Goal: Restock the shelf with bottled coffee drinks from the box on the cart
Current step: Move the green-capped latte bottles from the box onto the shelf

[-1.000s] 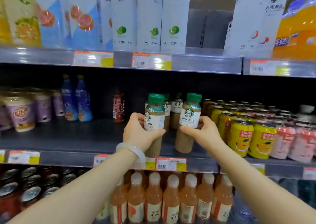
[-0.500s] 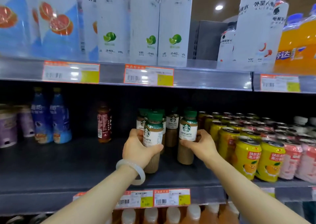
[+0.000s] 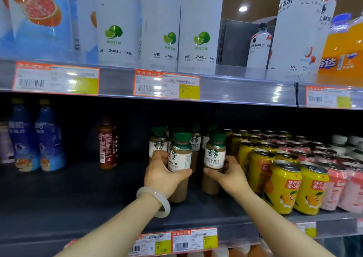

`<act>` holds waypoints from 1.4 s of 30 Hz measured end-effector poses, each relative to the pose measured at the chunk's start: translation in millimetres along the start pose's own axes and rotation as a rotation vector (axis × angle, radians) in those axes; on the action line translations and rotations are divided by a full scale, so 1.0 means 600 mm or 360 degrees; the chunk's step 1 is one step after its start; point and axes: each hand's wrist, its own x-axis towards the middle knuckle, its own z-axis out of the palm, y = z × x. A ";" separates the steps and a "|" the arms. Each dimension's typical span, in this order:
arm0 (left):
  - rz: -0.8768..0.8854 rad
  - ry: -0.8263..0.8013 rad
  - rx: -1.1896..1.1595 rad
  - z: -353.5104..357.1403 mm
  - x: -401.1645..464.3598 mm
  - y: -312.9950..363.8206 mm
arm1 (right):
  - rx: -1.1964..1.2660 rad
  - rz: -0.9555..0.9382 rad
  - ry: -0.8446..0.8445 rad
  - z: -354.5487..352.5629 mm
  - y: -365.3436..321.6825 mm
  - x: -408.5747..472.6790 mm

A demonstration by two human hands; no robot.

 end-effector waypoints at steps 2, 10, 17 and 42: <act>-0.0020 -0.0028 0.0002 0.010 -0.003 0.000 | -0.0022 0.0007 -0.0040 0.000 0.003 -0.001; -0.0018 0.0022 0.0067 0.067 0.001 0.003 | -0.0053 0.0006 0.0013 -0.018 0.009 0.001; 0.0048 -0.0103 0.0046 0.096 -0.010 -0.013 | -0.0075 0.0001 0.0055 -0.030 0.024 0.006; -0.0445 0.0051 0.0585 0.148 0.031 -0.025 | -0.0041 0.0079 -0.0004 -0.031 0.026 0.021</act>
